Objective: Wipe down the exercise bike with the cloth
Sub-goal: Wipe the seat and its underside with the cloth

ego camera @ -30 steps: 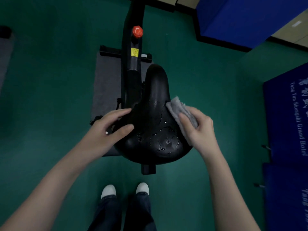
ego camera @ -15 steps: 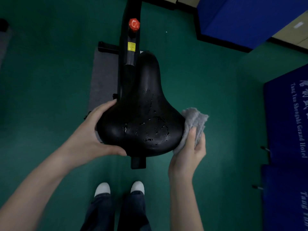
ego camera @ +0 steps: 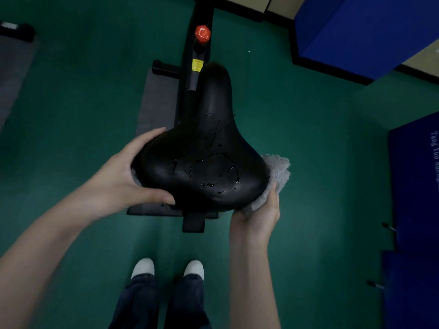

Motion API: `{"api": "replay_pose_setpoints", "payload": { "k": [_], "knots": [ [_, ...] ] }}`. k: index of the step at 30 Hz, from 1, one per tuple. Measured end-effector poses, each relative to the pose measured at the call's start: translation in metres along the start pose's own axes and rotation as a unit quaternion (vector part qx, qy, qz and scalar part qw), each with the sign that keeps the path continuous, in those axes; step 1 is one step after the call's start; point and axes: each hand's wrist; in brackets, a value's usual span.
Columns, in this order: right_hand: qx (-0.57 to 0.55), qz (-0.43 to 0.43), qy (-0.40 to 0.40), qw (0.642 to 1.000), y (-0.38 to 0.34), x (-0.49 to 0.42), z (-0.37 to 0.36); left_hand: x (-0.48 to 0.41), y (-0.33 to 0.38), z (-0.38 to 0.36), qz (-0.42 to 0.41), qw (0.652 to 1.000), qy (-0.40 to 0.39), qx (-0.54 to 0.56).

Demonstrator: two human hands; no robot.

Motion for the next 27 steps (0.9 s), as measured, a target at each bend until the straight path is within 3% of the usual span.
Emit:
{"api": "replay_pose_setpoints", "payload": {
  "k": [2, 4, 6, 8, 11, 13, 16, 20, 23, 27],
  "knots": [
    [0.029, 0.032, -0.024, 0.999, -0.003, 0.005, 0.002, 0.001, 0.000, 0.000, 0.004, 1.000, -0.001, 0.002],
    [0.159, 0.165, -0.072, 0.971, -0.006, 0.012, 0.002, 0.001, 0.000, 0.000, 0.006, 1.000, 0.001, -0.003],
    [0.332, 0.305, -0.136, 0.882, -0.010, 0.014, -0.002, 0.002, 0.001, 0.000, 0.009, 1.000, 0.004, -0.009],
    [0.447, 0.373, -0.185, 0.792, -0.015, 0.011, -0.007, 0.003, 0.002, -0.001, 0.011, 1.000, 0.011, -0.003],
    [0.494, 0.454, -0.281, 0.687, -0.018, 0.014, 0.001, 0.005, 0.001, -0.003, 0.010, 1.000, 0.025, -0.004],
    [0.495, 0.488, -0.336, 0.635, -0.018, 0.019, 0.014, 0.006, 0.001, -0.004, 0.013, 0.999, 0.030, 0.001],
    [0.502, 0.487, -0.355, 0.621, -0.027, 0.013, 0.016, 0.007, 0.000, -0.002, 0.017, 0.999, 0.031, 0.005],
    [0.546, 0.390, -0.257, 0.696, -0.034, 0.007, -0.028, 0.007, 0.001, -0.002, 0.022, 0.999, 0.033, -0.002],
    [0.582, 0.425, -0.256, 0.644, -0.020, 0.023, -0.045, 0.008, 0.001, -0.002, 0.024, 0.999, 0.033, 0.005],
    [0.541, 0.497, -0.396, 0.551, -0.016, 0.044, -0.014, 0.007, -0.001, -0.003, 0.032, 0.999, 0.038, -0.001]
  ]
}}
Point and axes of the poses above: each hand's wrist, its own x-axis away from the middle knuckle, its own z-axis out of the back of the hand, y = z × x, and after that the axes turned 8 degrees about z, right-handed
